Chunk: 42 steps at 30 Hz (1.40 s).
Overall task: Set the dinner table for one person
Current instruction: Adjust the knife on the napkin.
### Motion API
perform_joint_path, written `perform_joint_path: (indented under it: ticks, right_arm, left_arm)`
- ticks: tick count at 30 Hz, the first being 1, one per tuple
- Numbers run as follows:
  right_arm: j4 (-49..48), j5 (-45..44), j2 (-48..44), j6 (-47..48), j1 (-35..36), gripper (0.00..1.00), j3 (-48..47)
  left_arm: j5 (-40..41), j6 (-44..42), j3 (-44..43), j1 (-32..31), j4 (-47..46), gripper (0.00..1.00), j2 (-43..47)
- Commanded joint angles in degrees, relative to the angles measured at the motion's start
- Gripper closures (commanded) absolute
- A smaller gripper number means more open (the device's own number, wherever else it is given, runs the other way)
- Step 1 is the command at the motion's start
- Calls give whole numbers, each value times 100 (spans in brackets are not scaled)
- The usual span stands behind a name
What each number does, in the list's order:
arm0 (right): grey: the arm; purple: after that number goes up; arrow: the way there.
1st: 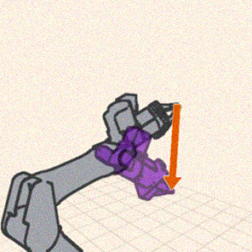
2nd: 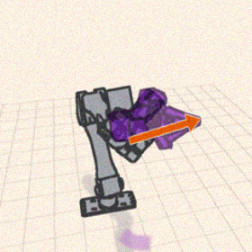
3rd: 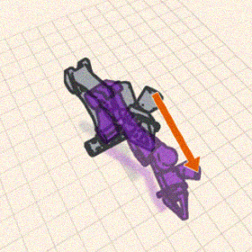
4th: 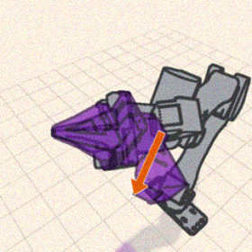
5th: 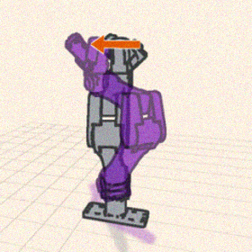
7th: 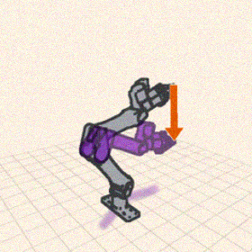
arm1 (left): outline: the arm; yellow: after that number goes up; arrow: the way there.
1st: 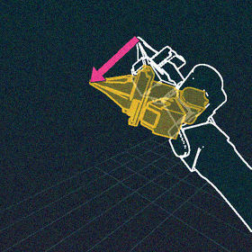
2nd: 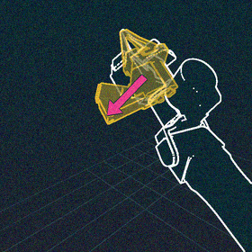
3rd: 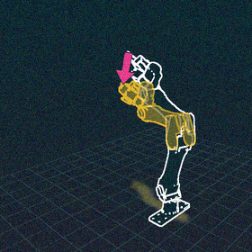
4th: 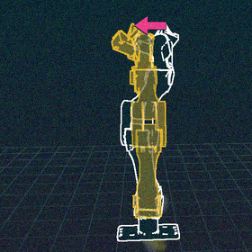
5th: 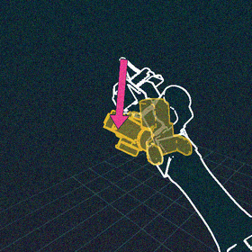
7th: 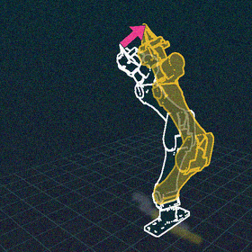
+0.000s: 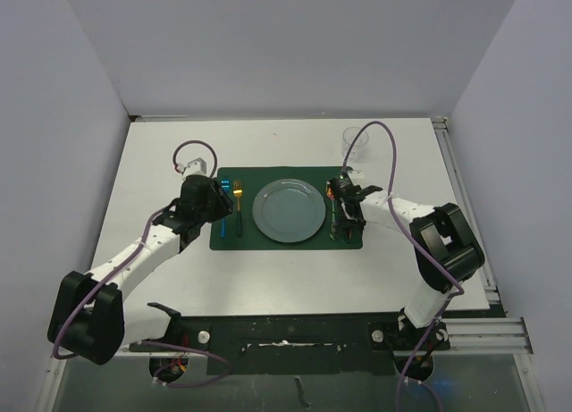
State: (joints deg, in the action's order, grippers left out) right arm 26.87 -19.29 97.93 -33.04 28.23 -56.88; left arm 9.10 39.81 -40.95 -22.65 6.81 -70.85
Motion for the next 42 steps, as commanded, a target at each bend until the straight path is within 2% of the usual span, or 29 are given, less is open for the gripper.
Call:
perform_joint_path:
  ticks: [1,9,12,15,20,23,29,34,42]
  right_arm:
    - [558,-138,5,148,8,100,-64]
    - [598,-120,112,166,38,99,-107]
    - [627,-138,152,178,61,81,-146]
    - [611,-101,128,216,72,69,-172]
    - [615,13,12,279,71,59,-230]
    - [654,47,-113,297,69,57,-281]
    - [725,-307,-410,314,-72,56,-531]
    - [459,-350,-355,544,-660,57,-912]
    - [150,-155,303,799,-1270,74,-1643]
  left_arm:
    - [-31,-6,-146,-54,-356,63,-59]
    - [-19,-35,-167,-55,-347,63,-49]
    - [3,-42,-180,-55,-330,63,-47]
    - [10,-46,-193,-55,-323,63,-64]
    - [-4,-51,-197,-63,-334,63,-103]
    - [-9,-35,-198,-68,-346,63,-131]
    - [-7,-3,-201,-90,-382,63,-144]
    - [-5,9,-213,-125,-359,63,-149]
    - [88,-33,-229,-143,-243,63,-69]
